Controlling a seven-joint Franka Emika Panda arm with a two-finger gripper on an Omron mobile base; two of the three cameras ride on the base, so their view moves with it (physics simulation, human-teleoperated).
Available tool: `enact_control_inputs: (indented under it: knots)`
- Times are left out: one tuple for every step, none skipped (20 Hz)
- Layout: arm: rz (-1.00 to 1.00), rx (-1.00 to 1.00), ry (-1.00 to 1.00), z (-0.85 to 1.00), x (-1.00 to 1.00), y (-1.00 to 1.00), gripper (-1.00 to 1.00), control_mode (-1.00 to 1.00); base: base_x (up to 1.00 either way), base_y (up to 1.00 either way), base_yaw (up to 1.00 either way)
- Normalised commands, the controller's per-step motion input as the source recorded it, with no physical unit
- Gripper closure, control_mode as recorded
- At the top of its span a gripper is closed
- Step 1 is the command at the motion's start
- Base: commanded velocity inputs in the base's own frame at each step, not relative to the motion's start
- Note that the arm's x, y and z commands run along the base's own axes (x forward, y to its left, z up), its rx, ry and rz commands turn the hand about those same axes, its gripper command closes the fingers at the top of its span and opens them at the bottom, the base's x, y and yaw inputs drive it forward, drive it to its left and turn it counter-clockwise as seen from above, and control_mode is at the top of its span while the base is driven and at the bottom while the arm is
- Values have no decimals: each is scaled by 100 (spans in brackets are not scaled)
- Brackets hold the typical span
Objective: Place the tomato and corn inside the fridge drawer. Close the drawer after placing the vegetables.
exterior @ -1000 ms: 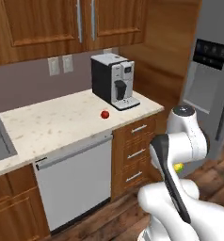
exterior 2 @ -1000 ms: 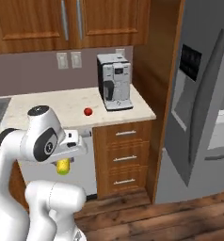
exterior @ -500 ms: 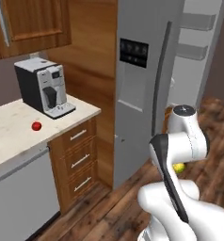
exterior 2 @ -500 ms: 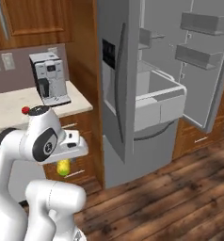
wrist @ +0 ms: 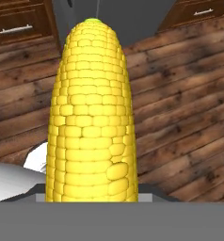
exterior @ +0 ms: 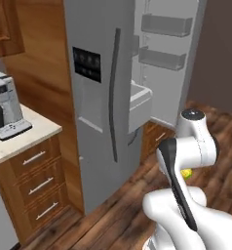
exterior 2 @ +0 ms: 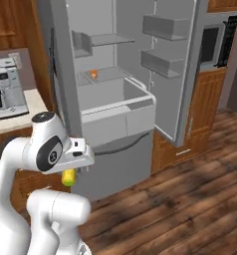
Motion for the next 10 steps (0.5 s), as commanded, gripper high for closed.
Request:
enact_control_inputs:
  knots:
    - [0,0,0,0,0,0,100,100,24,-100,0]
    - [0,0,0,0,0,0,100,100,31,-100,0]
    - [0,0,0,0,0,0,100,100,35,-100,0]
    - [0,0,0,0,0,0,100,100,56,-100,1]
    - [0,0,0,0,0,0,100,100,64,-100,7]
    - [0,0,0,0,0,0,100,100,73,-90,15]
    - [0,0,0,0,0,0,100,100,79,-72,22]
    - [0,0,0,0,0,0,100,100,81,-55,29]
    - [0,0,0,0,0,0,100,100,84,-42,33]
    - [0,0,0,0,0,0,100,100,79,-39,36]
